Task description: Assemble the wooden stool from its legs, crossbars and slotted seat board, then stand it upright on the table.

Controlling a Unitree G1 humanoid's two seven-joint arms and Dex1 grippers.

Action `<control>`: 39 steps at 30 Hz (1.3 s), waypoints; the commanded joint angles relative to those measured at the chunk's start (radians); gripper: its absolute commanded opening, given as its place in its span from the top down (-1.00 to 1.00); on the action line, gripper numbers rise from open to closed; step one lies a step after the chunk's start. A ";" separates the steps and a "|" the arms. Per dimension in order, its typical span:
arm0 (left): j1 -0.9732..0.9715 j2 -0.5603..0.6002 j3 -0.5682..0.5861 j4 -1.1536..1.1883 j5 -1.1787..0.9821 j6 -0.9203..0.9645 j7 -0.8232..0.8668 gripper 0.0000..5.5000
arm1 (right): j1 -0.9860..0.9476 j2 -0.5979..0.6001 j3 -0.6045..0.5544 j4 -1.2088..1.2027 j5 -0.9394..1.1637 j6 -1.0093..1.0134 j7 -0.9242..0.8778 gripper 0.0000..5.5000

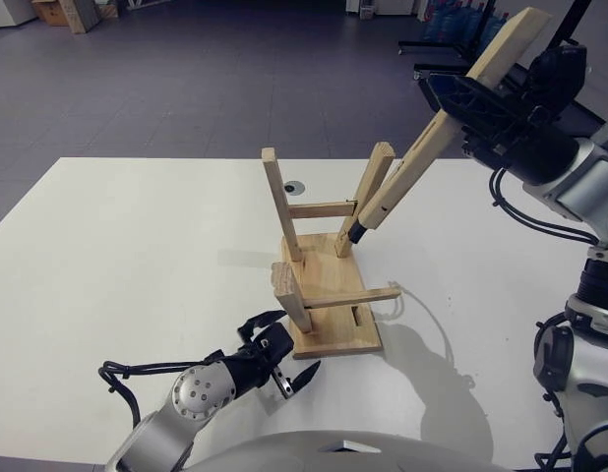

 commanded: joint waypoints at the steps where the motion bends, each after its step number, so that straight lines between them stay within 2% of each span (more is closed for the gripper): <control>1: -0.027 -0.001 0.035 0.114 0.041 -0.042 0.027 -0.96 | -0.024 0.008 -0.002 -0.002 0.000 0.012 0.001 0.25; 8: -0.050 0.018 0.208 0.208 -0.014 -0.079 0.009 -0.96 | -0.013 0.016 -0.017 -0.012 -0.007 -0.003 -0.001 0.25; 16: -0.109 0.014 0.272 0.269 0.005 -0.080 0.012 -0.96 | -0.004 0.038 -0.030 -0.031 -0.009 -0.022 -0.020 0.25; 20: -0.162 0.017 0.379 0.289 -0.089 -0.023 -0.027 -0.96 | 0.043 0.045 -0.046 -0.088 -0.041 -0.056 -0.040 0.25; 24: -0.326 0.055 0.580 0.317 -0.241 0.067 -0.082 -0.96 | 0.144 0.055 -0.105 -0.176 -0.103 -0.140 -0.055 0.25; 29: -0.446 0.102 0.761 0.380 -0.356 0.155 -0.086 -0.96 | 0.360 0.043 -0.150 -0.332 -0.204 -0.210 0.012 0.25; 32: -0.440 0.107 0.794 0.399 -0.372 0.174 -0.082 -0.96 | 0.542 0.062 -0.137 -0.396 -0.336 -0.301 0.119 0.25; 34: -0.429 0.108 0.792 0.409 -0.370 0.174 -0.085 -0.96 | 0.635 0.102 -0.084 -0.411 -0.449 -0.393 0.180 0.25; 37: -0.427 0.116 0.780 0.430 -0.365 0.173 -0.093 -0.96 | 0.708 0.142 0.006 -0.387 -0.599 -0.501 0.229 0.25; 39: -0.421 0.121 0.779 0.442 -0.361 0.171 -0.097 -0.96 | 0.720 0.143 0.025 -0.372 -0.597 -0.486 0.237 0.25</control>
